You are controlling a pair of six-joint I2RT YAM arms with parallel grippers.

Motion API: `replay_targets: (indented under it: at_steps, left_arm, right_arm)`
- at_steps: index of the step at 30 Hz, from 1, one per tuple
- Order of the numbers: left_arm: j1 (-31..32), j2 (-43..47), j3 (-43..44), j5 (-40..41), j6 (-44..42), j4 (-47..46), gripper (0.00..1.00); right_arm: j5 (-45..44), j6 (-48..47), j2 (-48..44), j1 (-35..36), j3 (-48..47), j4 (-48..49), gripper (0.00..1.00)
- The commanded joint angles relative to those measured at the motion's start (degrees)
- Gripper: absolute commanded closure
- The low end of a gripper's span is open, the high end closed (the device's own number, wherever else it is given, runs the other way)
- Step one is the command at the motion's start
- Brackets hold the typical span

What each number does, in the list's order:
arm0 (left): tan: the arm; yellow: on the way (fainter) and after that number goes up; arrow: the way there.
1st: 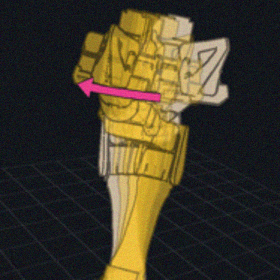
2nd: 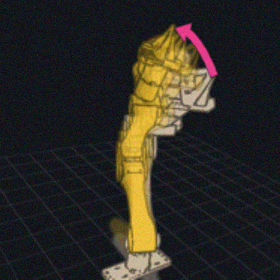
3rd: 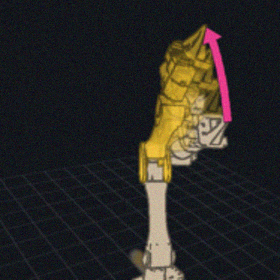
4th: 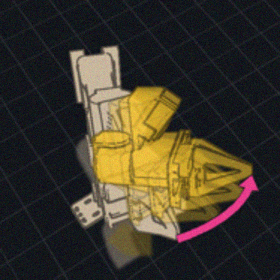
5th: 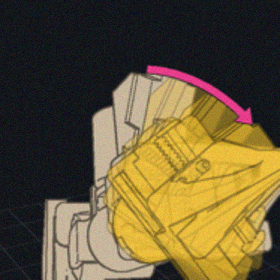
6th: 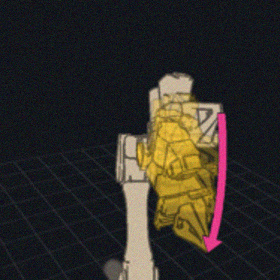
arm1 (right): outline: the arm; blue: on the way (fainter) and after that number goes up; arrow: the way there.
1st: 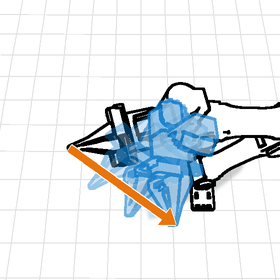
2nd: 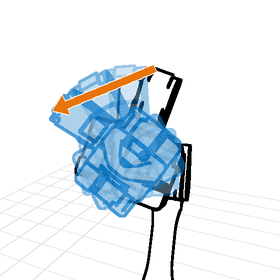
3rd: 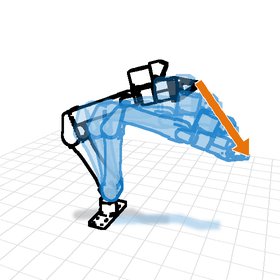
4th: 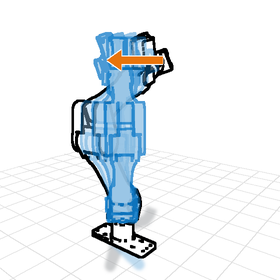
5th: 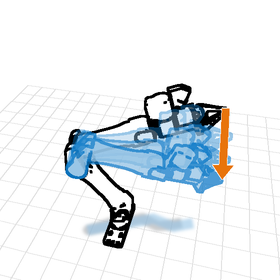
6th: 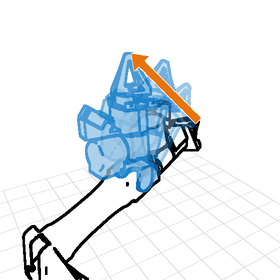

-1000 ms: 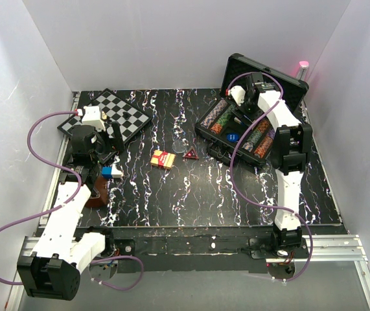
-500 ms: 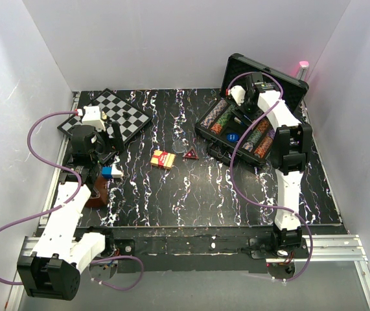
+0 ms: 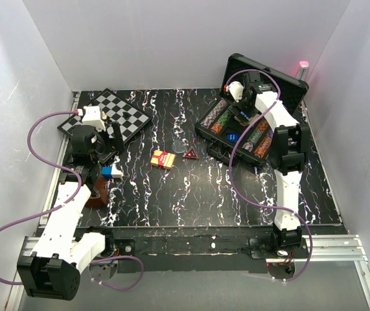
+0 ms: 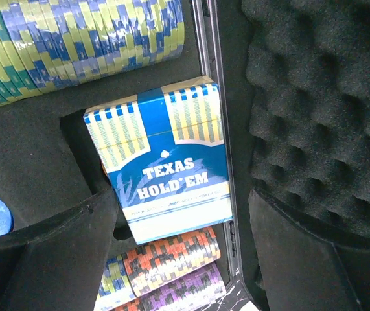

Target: Pack up texas hold em set

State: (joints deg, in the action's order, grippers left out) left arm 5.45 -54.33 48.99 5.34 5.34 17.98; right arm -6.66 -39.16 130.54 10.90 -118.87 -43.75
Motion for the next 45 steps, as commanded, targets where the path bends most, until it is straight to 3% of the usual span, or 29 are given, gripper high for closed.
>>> replay_targets:
  at_steps: [1, 7, 13, 15, 20, 24, 33, 45]
  left_arm:
    - [0.26, 0.98, 0.31, 0.02, -0.42, -0.14, 0.02]
    - [0.26, 1.33, 0.31, 0.02, -0.51, -0.22, 0.02]
    - [0.26, 1.59, 0.31, 0.02, -0.42, -0.14, 0.02]
    - [0.35, 1.59, 0.31, 0.02, -0.42, -0.13, 0.02]
    - [0.44, 2.03, 0.31, 0.02, -0.33, -0.14, 0.02]
    - [0.52, 2.29, 0.31, 0.19, -0.42, -0.05, 0.02]
    - [0.61, 2.73, 0.23, 0.28, -0.33, -0.05, 0.02]
    - [0.61, 3.09, 0.31, 0.72, -0.68, -0.05, 0.02]
  right_arm:
    - [-1.34, 1.01, -3.27, 0.18, 0.48, 5.60, 0.13]
    - [0.41, 4.08, -8.80, 0.53, 4.33, 7.53, 0.14]
    - [0.24, 13.30, -18.12, 0.53, 13.83, 18.78, 0.19]
    - [-1.60, 16.90, -18.92, 0.53, 14.45, 20.36, 0.26]
    - [-7.75, 24.73, -15.15, 0.44, 11.74, 20.20, 0.58]
    - [-9.86, 29.48, -13.65, 0.44, 11.64, 22.55, 0.68]
    - [-14.17, 41.17, -14.70, -0.17, 19.82, 38.12, 0.68]
    - [-16.99, 57.42, -8.29, -2.54, 14.20, 31.63, 0.69]
